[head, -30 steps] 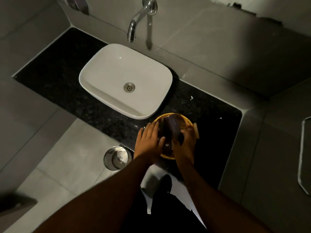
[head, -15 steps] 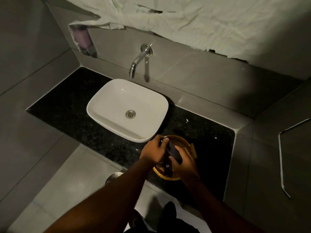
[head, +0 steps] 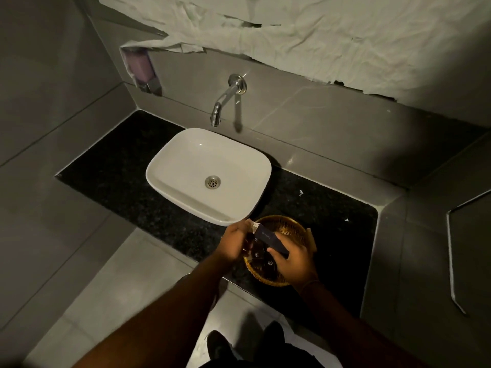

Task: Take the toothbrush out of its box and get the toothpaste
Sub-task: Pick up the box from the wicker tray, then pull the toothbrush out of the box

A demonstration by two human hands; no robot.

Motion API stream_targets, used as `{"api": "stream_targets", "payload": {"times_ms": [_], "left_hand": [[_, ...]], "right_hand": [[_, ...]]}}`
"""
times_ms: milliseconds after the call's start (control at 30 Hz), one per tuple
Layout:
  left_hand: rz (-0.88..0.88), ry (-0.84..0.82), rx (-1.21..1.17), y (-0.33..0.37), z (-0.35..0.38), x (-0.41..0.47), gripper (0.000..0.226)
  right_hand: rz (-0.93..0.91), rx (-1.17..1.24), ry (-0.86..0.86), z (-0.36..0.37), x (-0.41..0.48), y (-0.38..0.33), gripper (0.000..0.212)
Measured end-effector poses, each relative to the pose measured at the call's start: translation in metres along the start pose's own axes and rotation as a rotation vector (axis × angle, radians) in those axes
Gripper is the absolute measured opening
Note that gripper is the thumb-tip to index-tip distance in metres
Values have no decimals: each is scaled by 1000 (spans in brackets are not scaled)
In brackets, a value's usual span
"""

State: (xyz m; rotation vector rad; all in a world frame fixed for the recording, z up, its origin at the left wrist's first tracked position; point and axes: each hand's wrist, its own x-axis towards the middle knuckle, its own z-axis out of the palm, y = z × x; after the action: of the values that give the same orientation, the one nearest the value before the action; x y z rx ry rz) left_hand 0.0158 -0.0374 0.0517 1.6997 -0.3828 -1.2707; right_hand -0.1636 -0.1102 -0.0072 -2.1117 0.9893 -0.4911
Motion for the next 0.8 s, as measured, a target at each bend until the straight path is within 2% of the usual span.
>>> {"api": "stream_targets", "payload": {"times_ms": [100,167,267,367,467,533,600,700,800], "left_hand": [[-149,-9,-138,5,-5,-11,52],[-137,-26,-209,7,-8,-17,60],[0,-91,-148,7,-6,-24,52],[204,-91,-62,-1,-5,-23,41],[291,-41,-28,-8,-9,-21,32],[322,2,24,-7,-13,-21,28],[339,75,72,-6,-19,-21,36],[330,168,125,-1,-25,-25,52],[320,172,362,7,-30,-33,57]], "right_hand": [[41,91,-2,7,1,-16,37],[60,126,34,16,3,-26,33],[110,151,103,24,9,-43,31],[159,230,56,28,15,-56,32],[200,370,-74,24,19,-64,25],[234,573,-194,16,24,-68,33],[315,768,-291,6,27,-74,32],[540,1094,-494,-8,32,-74,38],[622,1270,-684,-16,36,-72,53]]}}
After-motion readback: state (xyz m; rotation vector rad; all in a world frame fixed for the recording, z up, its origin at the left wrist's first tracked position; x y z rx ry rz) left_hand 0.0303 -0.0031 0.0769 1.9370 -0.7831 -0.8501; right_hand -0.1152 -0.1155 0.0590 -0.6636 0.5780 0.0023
